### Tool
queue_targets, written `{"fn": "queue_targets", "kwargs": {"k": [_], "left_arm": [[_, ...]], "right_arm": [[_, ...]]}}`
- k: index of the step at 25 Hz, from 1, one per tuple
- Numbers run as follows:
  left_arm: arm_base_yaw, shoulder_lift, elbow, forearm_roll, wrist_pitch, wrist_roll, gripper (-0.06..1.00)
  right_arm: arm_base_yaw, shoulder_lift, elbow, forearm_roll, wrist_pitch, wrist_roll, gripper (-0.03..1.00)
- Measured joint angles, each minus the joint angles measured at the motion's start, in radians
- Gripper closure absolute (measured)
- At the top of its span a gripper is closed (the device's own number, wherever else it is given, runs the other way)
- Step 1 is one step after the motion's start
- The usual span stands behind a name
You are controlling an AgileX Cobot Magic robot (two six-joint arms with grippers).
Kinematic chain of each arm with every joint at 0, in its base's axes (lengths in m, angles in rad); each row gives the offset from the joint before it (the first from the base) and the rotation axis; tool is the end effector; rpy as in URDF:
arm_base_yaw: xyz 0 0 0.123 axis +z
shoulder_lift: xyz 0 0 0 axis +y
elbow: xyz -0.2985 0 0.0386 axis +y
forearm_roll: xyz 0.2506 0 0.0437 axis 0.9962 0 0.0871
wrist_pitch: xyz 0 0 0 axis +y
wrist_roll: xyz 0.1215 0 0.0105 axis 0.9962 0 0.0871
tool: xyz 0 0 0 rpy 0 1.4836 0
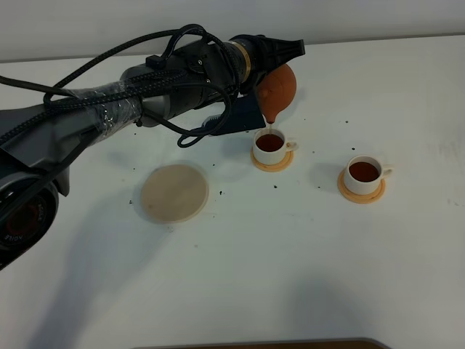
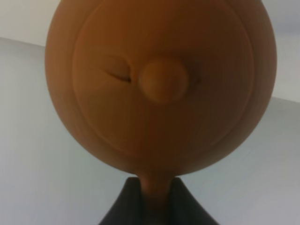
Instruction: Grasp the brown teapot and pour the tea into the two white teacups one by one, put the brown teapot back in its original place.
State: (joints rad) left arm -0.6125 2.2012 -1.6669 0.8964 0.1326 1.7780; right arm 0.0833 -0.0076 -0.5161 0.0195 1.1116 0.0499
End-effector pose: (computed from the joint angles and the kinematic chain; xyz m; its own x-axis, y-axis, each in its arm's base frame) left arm 0.4570 -0.3056 0.1900 0.5952 0.1339 0.7923 -0.2566 -0.9027 0.3453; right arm 0.0031 0.0024 0.2639 -0.4833 0.0184 -0.8753 -0.0703 0.9957 0.0597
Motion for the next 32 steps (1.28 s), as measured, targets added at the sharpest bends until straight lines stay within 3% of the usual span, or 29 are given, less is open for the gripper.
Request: {"fn": "queue_targets", "kwargs": {"k": [9,13,24,28,32], "left_arm": [[0.000,0.000,0.000,-0.009,0.003,0.000,0.80],[0.000,0.000,0.000,-0.048,0.017,0.000,0.80],[0.000,-0.017,0.000,-0.269,0.123,-0.005,0.80],[0.000,-0.058,0.000,-0.340,0.172,-0.103,0.80],[-0.001,-0.104,0.000,-0.356,0.260,-0.331,0.80]], "right_arm": [[0.000,0.000,0.000,0.000,0.000,0.000,0.73],[0.000,0.000,0.000,0.000,0.000,0.000,0.73],[0.000,0.000,0.000,0.000,0.000,0.000,0.73],[0.000,0.000,0.000,0.000,0.000,0.000,0.73],[0.000,0.000,0.000,0.000,0.000,0.000,0.73]]}}
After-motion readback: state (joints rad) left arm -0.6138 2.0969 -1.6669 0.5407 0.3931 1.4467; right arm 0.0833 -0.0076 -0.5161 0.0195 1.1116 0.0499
